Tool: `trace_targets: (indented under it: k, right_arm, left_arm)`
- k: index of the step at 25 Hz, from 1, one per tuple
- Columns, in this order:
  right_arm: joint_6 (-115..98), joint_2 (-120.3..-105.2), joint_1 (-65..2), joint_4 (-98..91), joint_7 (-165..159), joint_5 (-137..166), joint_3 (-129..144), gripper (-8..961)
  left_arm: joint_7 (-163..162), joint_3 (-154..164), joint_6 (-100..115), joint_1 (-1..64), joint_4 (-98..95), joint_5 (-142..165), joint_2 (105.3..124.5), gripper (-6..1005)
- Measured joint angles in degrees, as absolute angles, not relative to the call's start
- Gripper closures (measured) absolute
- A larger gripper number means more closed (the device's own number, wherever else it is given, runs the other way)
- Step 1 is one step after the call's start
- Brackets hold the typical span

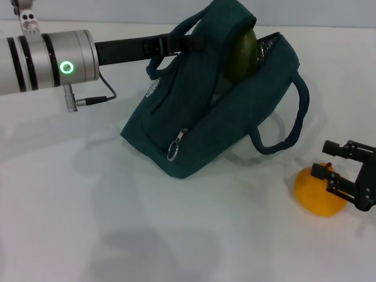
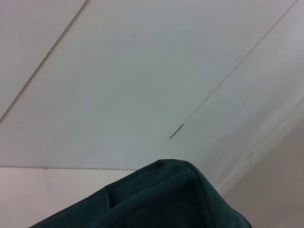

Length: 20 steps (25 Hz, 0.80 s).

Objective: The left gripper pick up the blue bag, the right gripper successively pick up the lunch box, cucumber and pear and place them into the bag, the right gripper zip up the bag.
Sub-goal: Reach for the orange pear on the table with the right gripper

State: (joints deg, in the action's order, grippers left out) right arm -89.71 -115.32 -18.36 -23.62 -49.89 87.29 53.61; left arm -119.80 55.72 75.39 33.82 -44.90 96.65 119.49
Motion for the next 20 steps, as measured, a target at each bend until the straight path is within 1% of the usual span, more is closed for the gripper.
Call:
trace_targets:
  k: [9, 19, 20]
  right_arm:
    - [-88.87, -115.39, -19.13, -23.1, -49.84, 87.18, 54.32, 525]
    - [-88.14, -115.4, -20.22, -22.73, -49.83, 86.9, 56.38, 573]
    - [-88.14, -115.4, -20.22, -22.73, -49.83, 86.85, 56.38, 596]
  left_arm:
    - [-119.68, 55.73, 75.41, 33.84, -44.91, 96.54, 119.44, 934]
    - [-119.13, 55.72, 75.41, 33.89, -44.91, 95.88, 119.31, 934]
    - [-119.12, 55.72, 75.41, 33.88, -44.91, 95.83, 119.29, 934]
